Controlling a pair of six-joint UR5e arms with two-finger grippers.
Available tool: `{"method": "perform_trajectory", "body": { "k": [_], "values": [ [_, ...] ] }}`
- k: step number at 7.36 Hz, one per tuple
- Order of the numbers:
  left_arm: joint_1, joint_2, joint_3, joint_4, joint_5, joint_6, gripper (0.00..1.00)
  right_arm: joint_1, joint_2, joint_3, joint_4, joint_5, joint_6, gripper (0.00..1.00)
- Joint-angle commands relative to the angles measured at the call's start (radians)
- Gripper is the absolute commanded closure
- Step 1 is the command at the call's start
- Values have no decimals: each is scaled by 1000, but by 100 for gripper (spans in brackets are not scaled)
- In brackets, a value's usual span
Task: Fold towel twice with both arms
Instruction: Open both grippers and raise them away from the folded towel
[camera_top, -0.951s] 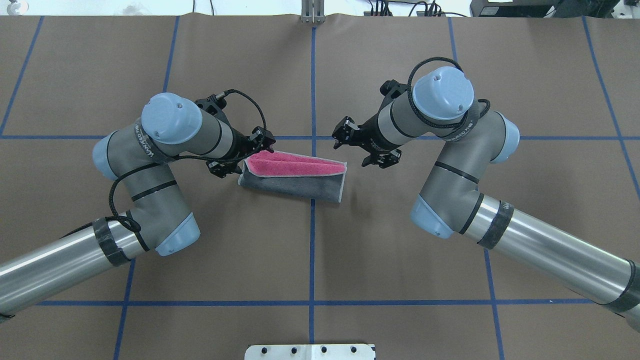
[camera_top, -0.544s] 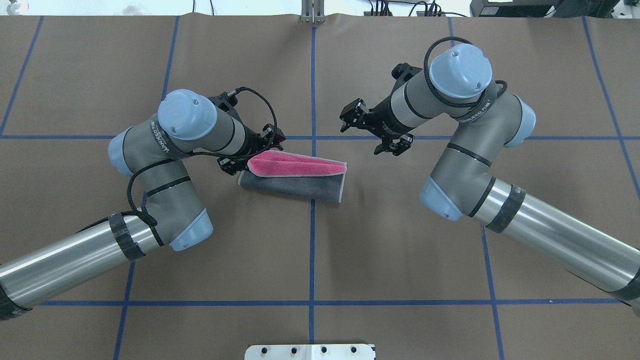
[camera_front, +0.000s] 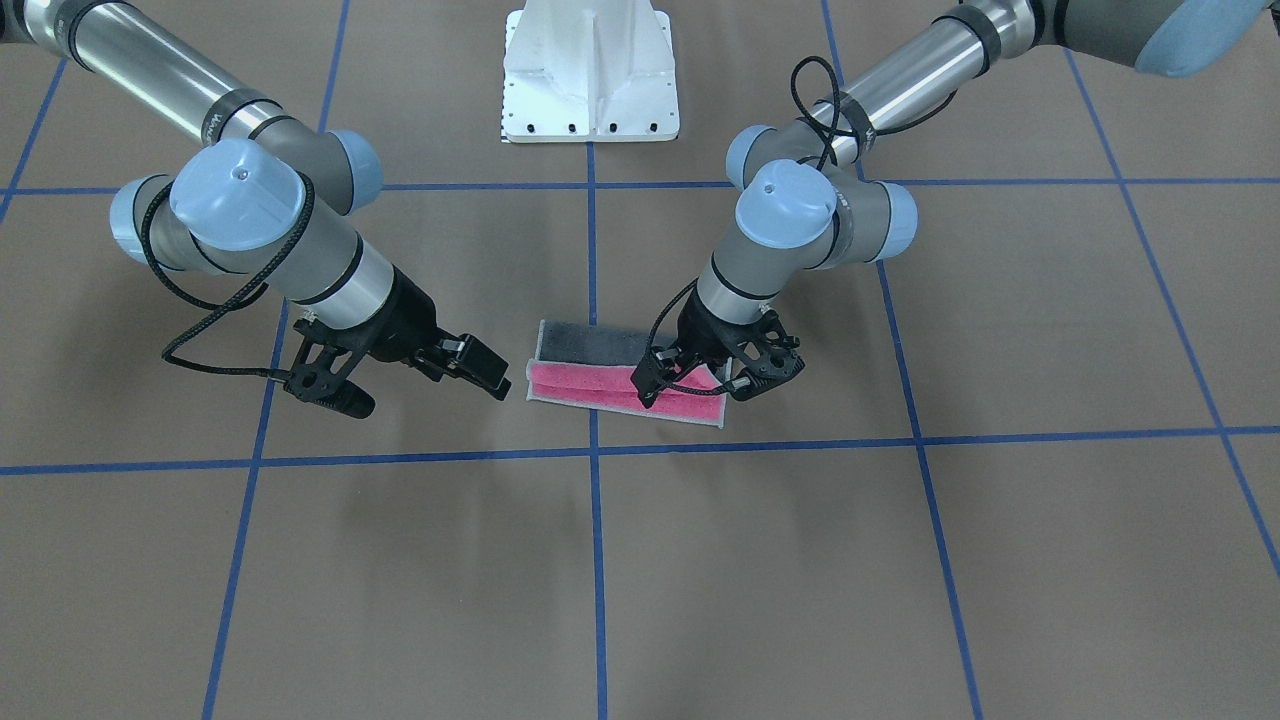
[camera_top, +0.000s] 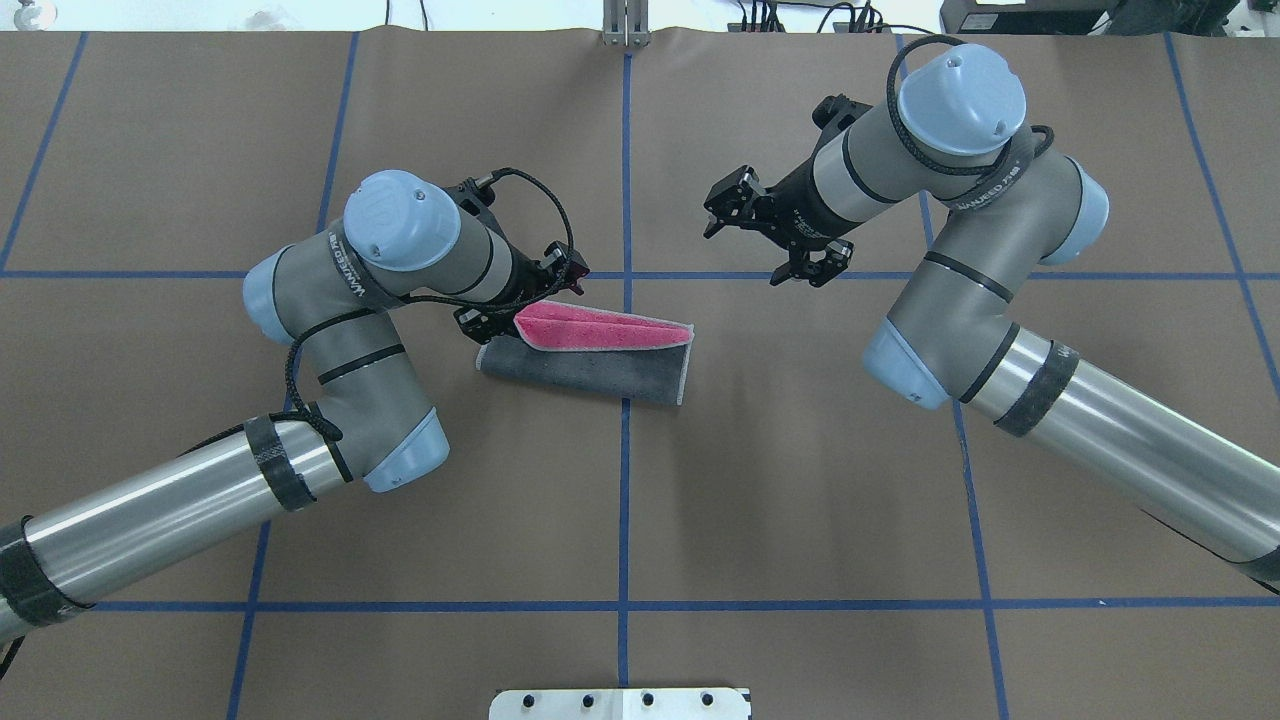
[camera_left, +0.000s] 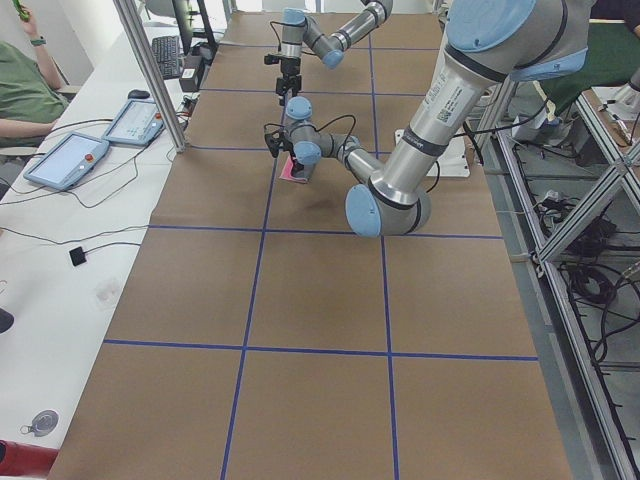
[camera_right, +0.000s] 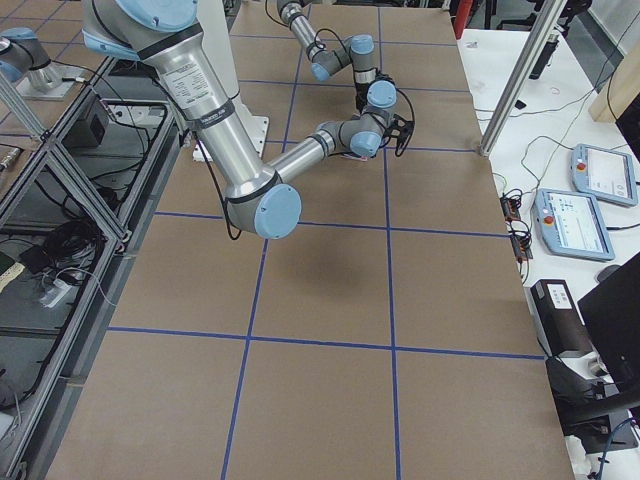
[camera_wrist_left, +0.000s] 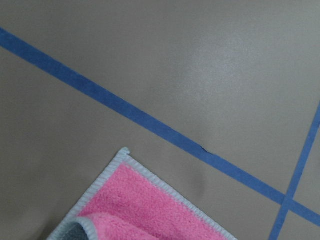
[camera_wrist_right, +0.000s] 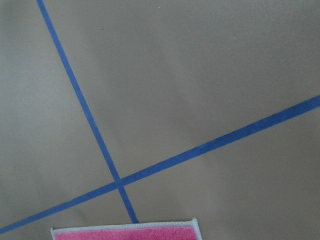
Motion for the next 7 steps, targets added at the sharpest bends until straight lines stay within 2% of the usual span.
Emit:
{"method": "perform_trajectory", "body": {
  "k": [1,5,7],
  "values": [
    [1,-17,21,0,0,1,0,6,-5,0,0,10,-6,1],
    [-10,-21,24,-3,2,4,0,7,-7,0,0,10,-6,1],
    [-39,-30,96,-75,3,7,0,9,-7,0,-2,10,-6,1]
  ]
}}
